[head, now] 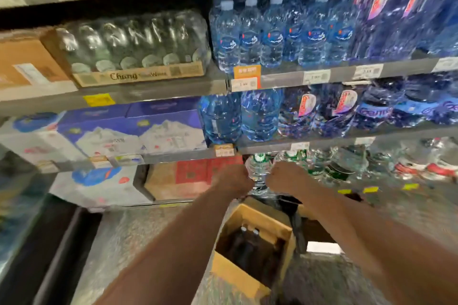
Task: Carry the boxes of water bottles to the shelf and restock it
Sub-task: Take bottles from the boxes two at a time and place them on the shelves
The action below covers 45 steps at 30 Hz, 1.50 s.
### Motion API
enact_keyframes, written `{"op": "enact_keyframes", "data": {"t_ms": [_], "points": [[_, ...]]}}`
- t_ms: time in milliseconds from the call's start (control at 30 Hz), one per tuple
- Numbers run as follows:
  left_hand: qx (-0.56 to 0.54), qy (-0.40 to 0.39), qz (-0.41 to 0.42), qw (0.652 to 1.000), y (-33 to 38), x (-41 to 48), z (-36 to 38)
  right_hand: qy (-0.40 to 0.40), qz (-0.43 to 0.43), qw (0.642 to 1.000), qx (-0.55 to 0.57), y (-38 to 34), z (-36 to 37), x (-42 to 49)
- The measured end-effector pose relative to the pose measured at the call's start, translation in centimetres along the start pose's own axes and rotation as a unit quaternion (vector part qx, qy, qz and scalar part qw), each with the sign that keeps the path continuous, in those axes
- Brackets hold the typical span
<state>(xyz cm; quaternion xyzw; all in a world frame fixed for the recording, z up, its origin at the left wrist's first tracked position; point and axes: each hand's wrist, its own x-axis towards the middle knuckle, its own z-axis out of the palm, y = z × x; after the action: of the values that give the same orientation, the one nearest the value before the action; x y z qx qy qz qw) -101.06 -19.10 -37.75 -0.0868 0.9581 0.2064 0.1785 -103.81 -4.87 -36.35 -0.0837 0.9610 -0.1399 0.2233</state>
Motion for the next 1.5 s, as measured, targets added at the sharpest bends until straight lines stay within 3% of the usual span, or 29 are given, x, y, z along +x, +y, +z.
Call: {"op": "enact_keyframes", "data": {"t_ms": [433,667,867,1033,1300,1500], "points": [[0.004,-0.113,-0.078,0.990,-1.7,4.3,8.1,-0.109,0.040,0.993,0.018,5.4,8.8,6.7],[0.007,-0.202,-0.081,0.976,-3.8,8.4,13.3,-0.160,0.115,0.978,0.072,7.4,13.9,8.4],[-0.002,-0.245,-0.050,0.968,-9.0,12.1,20.2,-0.188,0.226,0.950,0.110,9.0,23.3,10.4],[-0.044,-0.261,-0.077,0.961,-13.6,15.4,29.3,-0.206,0.306,0.914,0.170,10.6,33.6,13.0],[-0.104,-0.256,-0.179,0.944,-20.2,20.7,47.4,-0.187,0.452,0.839,0.237,17.1,52.2,20.5],[-0.126,-0.222,-0.264,0.930,-24.1,23.9,57.5,-0.252,0.490,0.797,0.246,20.3,63.5,23.3]]}}
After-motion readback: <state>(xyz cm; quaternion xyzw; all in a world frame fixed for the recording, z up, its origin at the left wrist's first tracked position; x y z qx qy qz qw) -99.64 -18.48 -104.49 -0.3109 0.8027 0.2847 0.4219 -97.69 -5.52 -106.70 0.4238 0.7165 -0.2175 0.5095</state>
